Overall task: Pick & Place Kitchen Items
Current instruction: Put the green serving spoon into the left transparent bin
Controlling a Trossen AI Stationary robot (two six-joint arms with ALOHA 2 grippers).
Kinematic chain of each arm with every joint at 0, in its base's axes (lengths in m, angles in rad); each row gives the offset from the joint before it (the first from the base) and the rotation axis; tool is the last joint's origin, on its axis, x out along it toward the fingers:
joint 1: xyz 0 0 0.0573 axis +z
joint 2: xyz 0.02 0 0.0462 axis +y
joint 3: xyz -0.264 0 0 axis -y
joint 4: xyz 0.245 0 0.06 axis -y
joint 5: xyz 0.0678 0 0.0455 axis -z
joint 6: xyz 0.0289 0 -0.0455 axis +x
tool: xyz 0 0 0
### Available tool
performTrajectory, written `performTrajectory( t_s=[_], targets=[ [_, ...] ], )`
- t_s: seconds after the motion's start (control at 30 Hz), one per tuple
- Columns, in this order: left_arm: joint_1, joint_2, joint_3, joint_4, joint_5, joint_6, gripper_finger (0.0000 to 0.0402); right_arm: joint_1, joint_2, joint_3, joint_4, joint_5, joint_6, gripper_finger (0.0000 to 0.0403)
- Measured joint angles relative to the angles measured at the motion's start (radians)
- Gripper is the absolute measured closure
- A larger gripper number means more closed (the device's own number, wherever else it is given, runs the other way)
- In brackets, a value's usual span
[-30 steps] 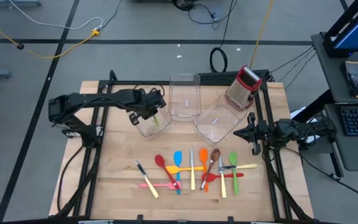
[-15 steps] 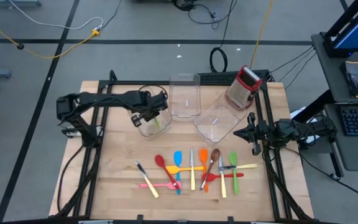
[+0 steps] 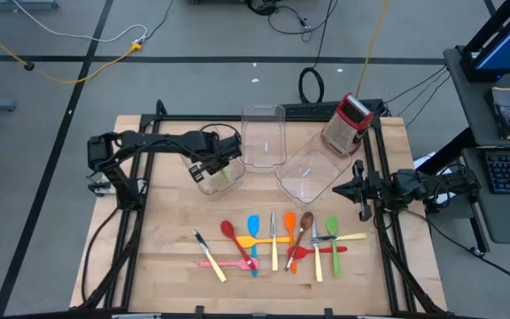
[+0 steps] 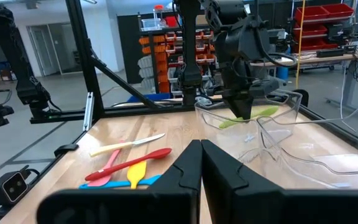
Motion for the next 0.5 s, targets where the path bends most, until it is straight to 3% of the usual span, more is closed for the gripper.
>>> performTrajectory(
  t_s=[0.5],
  targets=[
    [-0.004, 0.000, 0.000, -0.001, -0.019, 0.001, 0.0341, 0.000, 0.000, 0.000, 0.000, 0.000, 0.000, 0.0399]
  ],
)
